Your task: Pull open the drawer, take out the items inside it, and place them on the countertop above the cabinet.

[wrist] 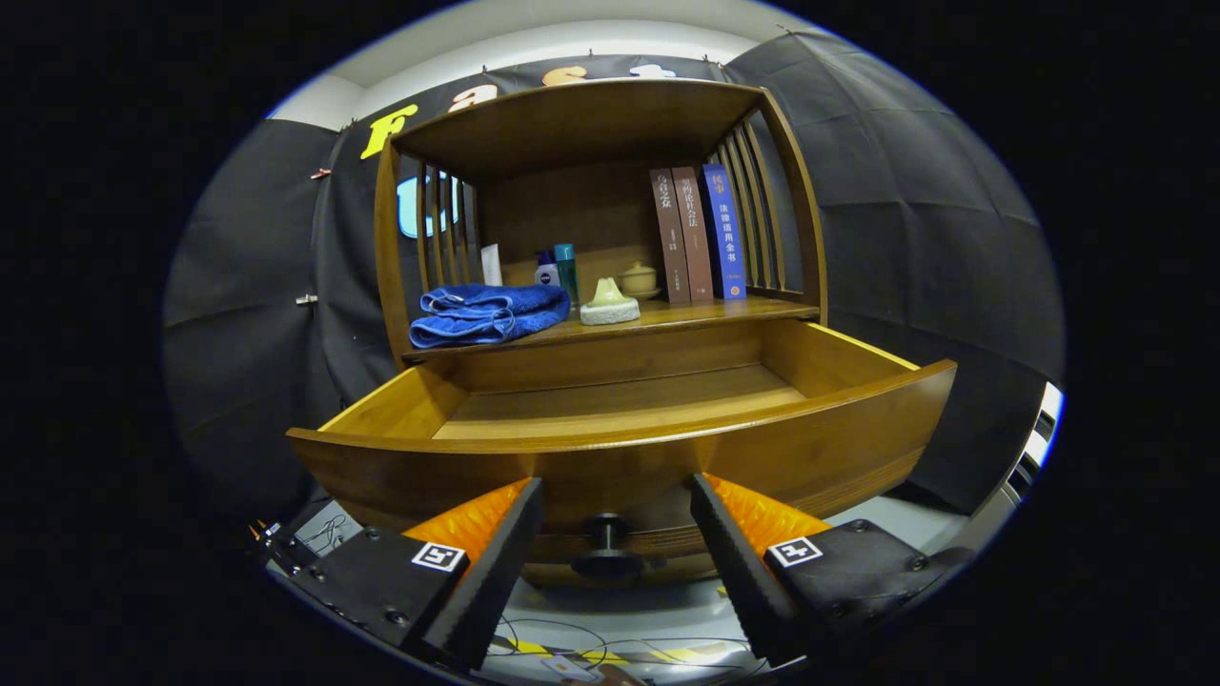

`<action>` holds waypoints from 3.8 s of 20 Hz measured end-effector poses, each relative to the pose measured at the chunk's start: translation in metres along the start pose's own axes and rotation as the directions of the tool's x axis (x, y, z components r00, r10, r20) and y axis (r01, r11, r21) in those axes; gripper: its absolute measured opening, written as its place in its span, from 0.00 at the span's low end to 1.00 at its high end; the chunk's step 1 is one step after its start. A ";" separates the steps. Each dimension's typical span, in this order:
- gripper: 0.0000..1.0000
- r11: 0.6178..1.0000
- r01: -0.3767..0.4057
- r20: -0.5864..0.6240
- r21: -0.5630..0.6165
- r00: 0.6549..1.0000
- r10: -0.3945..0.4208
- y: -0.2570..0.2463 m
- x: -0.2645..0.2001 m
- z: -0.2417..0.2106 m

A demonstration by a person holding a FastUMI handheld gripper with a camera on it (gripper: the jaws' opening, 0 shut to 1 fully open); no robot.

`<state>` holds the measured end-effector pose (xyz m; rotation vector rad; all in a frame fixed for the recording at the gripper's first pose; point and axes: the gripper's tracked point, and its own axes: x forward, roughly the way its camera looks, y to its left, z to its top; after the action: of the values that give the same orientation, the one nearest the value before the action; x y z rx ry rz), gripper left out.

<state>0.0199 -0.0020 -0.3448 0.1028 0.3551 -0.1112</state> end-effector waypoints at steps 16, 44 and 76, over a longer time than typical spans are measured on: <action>1.00 1.000 0.015 -0.012 -0.019 1.000 -0.015 0.004 0.090 0.030; 1.00 0.999 0.023 -0.054 -0.033 0.998 -0.025 0.004 0.190 0.046; 0.99 0.992 -0.116 0.169 -0.039 0.978 0.121 0.041 -0.031 0.309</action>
<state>0.1011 0.0046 -0.0419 0.0845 0.1787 0.0035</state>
